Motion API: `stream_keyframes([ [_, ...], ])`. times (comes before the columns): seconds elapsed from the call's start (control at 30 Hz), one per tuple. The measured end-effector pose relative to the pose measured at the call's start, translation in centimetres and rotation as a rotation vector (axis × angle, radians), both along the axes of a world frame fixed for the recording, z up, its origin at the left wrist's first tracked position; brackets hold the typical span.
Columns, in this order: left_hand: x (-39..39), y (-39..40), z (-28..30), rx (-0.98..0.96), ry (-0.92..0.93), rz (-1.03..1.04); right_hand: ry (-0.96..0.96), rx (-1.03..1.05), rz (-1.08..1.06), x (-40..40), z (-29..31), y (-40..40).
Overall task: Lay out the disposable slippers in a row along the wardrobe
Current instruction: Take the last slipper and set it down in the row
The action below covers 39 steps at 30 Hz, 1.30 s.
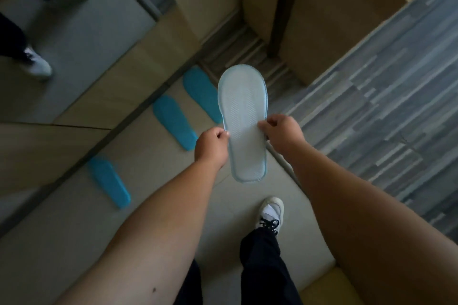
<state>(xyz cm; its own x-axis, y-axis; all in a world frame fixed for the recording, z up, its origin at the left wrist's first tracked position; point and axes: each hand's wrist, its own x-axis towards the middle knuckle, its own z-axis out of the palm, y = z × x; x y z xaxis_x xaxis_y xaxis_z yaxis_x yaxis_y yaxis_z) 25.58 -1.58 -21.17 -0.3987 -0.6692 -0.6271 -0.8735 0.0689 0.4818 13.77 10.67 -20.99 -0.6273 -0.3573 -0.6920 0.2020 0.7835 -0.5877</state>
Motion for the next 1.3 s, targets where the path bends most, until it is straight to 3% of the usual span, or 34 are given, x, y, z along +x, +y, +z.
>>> stream_keyframes([
  [0.4, 19.2, -11.2, 0.4, 0.008, 0.09, 0.283, 0.085, 0.024, 0.264, 16.3, 1.2, -15.3],
  [0.87, 54.7, -24.6, 2.9, -0.039, 0.071, 0.598, 0.059, -0.002, 0.579, 49.8, 3.2, -33.9],
  [1.1, 61.6, -26.6, 0.9, -0.003, 0.067, 0.674, -0.02, -0.014, 0.553, 56.6, 1.2, -36.0],
  [1.3, 61.5, -25.9, -0.5, -0.057, -0.006, 0.623, 0.049, -0.034, 0.5, 58.5, -0.5, -36.1],
])
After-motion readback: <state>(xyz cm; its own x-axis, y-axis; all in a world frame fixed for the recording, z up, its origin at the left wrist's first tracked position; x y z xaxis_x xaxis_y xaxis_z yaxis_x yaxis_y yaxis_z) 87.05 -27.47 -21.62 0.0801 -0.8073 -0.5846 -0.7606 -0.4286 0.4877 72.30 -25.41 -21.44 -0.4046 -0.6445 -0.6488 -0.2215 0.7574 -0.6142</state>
